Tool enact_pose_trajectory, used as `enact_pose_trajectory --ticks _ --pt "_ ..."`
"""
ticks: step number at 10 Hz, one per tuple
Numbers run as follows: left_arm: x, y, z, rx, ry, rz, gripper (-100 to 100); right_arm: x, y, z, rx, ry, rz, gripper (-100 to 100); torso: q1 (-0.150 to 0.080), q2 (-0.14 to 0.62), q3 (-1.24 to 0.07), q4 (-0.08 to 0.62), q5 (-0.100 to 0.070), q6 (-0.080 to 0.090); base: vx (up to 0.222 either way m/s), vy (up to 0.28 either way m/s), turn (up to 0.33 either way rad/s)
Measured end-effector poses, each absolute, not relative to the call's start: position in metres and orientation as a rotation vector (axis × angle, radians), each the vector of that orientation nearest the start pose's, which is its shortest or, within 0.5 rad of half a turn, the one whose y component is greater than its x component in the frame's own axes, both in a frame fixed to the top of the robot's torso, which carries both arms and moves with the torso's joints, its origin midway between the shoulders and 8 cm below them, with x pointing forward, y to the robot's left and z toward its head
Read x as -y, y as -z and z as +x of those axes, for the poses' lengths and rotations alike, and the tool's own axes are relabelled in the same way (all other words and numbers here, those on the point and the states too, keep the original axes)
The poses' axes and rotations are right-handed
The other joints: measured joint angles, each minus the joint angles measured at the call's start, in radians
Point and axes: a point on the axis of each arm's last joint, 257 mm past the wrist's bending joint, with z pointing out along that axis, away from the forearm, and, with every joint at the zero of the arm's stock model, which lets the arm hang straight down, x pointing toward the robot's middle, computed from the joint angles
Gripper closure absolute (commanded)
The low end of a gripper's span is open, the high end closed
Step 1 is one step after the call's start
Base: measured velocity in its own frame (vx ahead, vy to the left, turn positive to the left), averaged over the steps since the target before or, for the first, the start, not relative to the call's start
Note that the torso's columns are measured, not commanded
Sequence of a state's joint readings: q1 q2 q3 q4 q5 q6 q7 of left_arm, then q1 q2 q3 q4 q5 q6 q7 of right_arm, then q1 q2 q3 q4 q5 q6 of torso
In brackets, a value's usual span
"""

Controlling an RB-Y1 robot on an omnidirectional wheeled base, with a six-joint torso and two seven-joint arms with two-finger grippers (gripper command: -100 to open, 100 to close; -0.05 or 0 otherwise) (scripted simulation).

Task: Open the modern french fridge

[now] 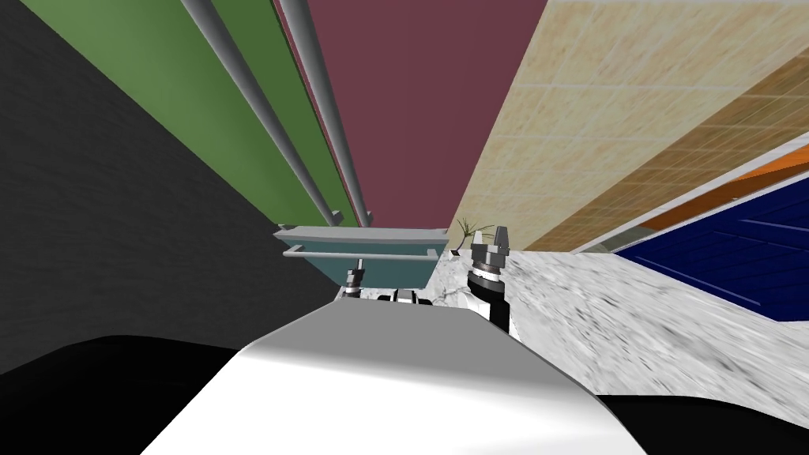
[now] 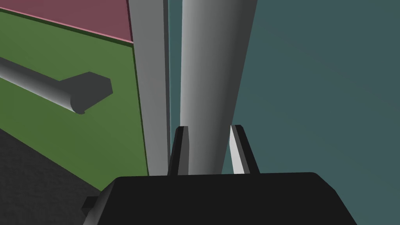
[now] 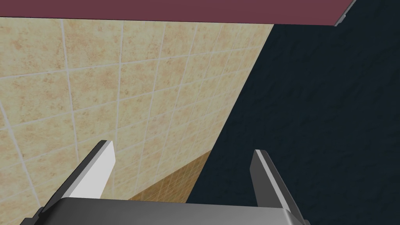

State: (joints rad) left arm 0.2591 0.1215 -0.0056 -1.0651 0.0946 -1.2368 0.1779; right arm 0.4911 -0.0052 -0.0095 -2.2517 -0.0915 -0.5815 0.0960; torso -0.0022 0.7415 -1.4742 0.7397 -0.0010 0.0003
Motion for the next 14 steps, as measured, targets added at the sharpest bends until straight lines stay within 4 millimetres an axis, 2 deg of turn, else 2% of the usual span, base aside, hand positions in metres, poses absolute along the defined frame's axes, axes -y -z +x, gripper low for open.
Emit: enact_pose_trajectory --ticks 2,9,14 --pt "-0.308 0.270 0.355 -0.771 1.421 -0.941 100 0.292 -0.030 0.333 -0.537 -1.273 0.629 0 0.002 -0.006 -0.004 0.000 -0.001 0.000 -0.088 0.015 0.002" --pt "-0.290 0.273 0.398 -0.748 1.414 -0.930 100 0.292 -0.030 0.333 -0.537 -1.273 0.629 0 0.007 -0.004 -0.002 -0.002 0.002 -0.003 -0.111 0.037 -0.014" --pt "-0.270 0.272 0.433 -0.737 1.410 -0.930 100 0.292 -0.030 0.333 -0.537 -1.273 0.629 0 0.007 -0.002 -0.001 -0.001 0.001 -0.005 -0.131 0.041 -0.011"
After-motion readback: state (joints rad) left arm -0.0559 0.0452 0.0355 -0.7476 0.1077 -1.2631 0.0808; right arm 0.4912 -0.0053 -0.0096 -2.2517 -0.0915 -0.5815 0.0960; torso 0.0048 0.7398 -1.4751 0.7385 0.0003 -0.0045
